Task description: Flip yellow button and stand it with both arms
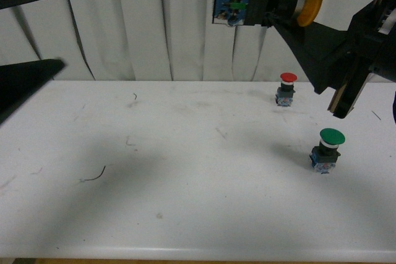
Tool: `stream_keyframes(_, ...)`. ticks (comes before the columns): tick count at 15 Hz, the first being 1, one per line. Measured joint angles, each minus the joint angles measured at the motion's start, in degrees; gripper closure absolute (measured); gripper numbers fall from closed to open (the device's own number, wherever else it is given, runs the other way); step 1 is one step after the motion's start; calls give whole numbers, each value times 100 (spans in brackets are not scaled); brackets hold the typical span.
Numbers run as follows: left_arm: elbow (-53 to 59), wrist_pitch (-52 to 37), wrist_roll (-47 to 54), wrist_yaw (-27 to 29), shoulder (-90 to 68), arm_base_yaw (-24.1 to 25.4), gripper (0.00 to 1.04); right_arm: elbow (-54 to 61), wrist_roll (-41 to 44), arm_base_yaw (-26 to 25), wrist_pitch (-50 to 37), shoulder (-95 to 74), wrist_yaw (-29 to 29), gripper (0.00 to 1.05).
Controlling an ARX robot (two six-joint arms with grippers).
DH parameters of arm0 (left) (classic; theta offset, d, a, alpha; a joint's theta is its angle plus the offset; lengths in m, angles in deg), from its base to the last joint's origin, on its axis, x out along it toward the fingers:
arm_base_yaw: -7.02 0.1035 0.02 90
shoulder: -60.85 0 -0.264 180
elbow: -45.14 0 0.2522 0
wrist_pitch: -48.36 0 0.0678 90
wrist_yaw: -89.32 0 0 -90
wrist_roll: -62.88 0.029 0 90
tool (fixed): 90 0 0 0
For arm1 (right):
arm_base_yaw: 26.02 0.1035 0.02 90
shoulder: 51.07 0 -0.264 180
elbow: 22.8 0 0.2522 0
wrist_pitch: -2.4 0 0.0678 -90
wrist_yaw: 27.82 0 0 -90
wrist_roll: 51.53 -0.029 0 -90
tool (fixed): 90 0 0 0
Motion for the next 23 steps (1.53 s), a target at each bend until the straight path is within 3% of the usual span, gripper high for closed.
stream_keyframes(3,501,1963,1635,208,1978,1005,7,-55,0,-42,-9,2,2,69)
stream_keyframes(4,614,4024,3082,-155,4127,1722,7,-59,2,-44,-7,4,2,69)
stream_keyframes(6,540,5637,3947,-179,5667,2031,7,-90,4,-44,-9,7,7,69)
stream_keyframes(7,483,5884,4186,-17,5958,1801,7,-98,9,-44,-9,15,7,69)
stream_keyframes(8,461,5886,4304,-11,5936,1755,7,-103,24,-44,-7,15,2,69)
stream_keyframes(9,597,5480,4489,944,6054,1375,14,-103,35,-50,-9,17,9,69)
stream_keyframes(10,820,5276,4642,2041,6328,566,27,-105,48,-50,4,17,11,69)
stream_keyframes(11,986,5239,4743,2680,6470,352,39,-107,59,-90,-4,17,15,70)
stream_keyframes(12,1106,5226,4765,3060,6476,461,50,-107,74,-87,-13,37,13,70)
stream_keyframes(15,1331,5156,4780,3060,6623,420,74,-107,92,-90,2,55,13,70)
stream_keyframes(23,1495,5106,4780,3062,6769,420,101,-107,131,-85,-9,66,28,70)
